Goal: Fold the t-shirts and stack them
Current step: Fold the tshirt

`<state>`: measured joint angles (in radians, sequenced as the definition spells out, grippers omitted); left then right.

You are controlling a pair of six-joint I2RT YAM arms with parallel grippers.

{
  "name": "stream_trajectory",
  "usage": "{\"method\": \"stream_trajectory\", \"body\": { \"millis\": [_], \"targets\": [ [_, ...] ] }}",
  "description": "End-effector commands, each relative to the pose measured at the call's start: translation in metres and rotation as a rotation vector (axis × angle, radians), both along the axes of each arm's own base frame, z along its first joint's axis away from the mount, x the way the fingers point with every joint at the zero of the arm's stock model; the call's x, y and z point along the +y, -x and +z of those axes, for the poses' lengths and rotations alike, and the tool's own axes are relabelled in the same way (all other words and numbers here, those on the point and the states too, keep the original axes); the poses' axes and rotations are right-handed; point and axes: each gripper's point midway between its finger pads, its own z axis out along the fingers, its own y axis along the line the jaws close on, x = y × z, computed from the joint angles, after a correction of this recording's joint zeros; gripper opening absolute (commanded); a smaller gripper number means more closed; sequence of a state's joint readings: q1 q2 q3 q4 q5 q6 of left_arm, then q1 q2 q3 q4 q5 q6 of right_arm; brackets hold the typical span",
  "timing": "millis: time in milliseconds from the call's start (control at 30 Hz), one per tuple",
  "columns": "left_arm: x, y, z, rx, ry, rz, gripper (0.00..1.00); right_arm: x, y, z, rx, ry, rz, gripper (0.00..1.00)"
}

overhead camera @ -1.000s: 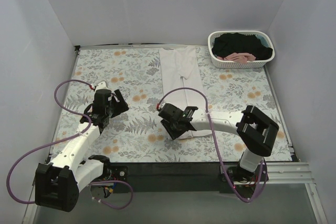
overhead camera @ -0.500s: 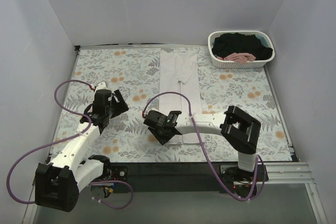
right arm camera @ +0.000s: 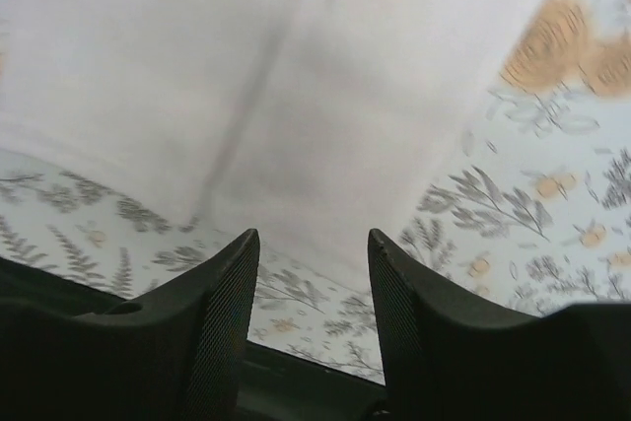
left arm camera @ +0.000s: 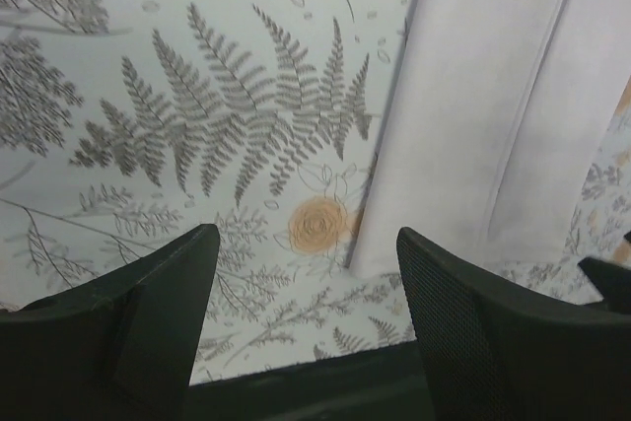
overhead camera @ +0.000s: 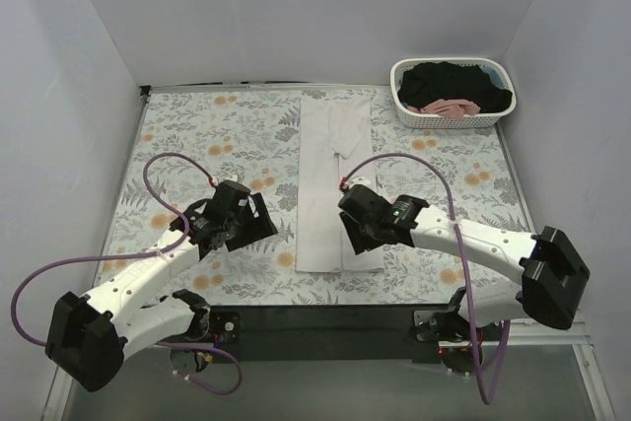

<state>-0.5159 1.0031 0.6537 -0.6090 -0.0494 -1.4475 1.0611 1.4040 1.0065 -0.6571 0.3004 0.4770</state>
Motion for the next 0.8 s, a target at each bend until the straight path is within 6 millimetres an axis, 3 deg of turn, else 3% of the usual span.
{"method": "stream_trajectory", "body": {
  "millis": [0, 100, 267, 400, 767],
  "targets": [
    [-0.016, 0.034, -0.009, 0.147, 0.034, 0.0, 0.72, -0.057, 0.013, -0.028, 0.092, 0.073, -0.124, 0.55],
    [-0.026, 0.05, -0.02, 0.212, 0.017, -0.006, 0.72, -0.075, 0.011, -0.031, 0.109, -0.006, -0.176, 0.55],
    [-0.044, 0.063, -0.034, 0.267, -0.035, -0.032, 0.68, -0.079, 0.02, -0.046, 0.186, -0.117, -0.204, 0.5],
    [-0.05, 0.061, -0.037, 0.267, -0.065, -0.025, 0.65, -0.079, 0.018, -0.051, 0.194, -0.139, -0.207, 0.45],
    [-0.063, 0.055, -0.039, 0.267, -0.09, -0.042, 0.65, -0.077, 0.018, -0.051, 0.213, -0.135, -0.206, 0.42]
  ]
}}
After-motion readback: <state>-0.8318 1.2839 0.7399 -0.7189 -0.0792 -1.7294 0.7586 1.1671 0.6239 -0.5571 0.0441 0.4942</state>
